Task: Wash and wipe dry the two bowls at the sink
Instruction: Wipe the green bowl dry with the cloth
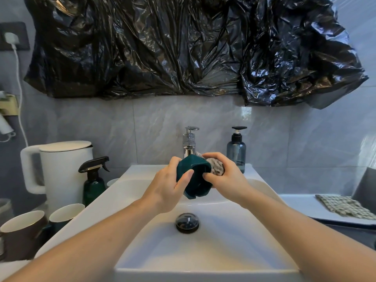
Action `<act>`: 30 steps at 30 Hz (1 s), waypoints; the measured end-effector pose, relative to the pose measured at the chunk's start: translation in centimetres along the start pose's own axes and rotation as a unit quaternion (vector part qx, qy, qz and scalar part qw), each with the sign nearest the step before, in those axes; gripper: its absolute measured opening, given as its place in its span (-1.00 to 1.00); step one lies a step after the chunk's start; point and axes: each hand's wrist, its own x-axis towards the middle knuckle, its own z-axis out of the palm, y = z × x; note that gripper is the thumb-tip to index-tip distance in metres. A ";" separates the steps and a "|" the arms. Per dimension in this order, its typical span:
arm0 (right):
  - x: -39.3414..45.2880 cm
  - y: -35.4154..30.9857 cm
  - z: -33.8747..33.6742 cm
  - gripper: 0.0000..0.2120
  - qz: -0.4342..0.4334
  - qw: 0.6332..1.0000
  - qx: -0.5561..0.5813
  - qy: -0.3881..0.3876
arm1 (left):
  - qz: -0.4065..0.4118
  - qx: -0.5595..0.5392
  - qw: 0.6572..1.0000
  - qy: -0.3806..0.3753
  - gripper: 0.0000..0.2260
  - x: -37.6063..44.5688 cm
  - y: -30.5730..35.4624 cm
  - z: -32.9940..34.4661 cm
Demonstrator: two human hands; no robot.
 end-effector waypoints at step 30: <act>-1.1 -1.6 3.1 -0.47 -0.068 0.988 -0.132 -0.049 | -0.122 0.181 0.976 0.003 -0.74 0.6 0.6 0.7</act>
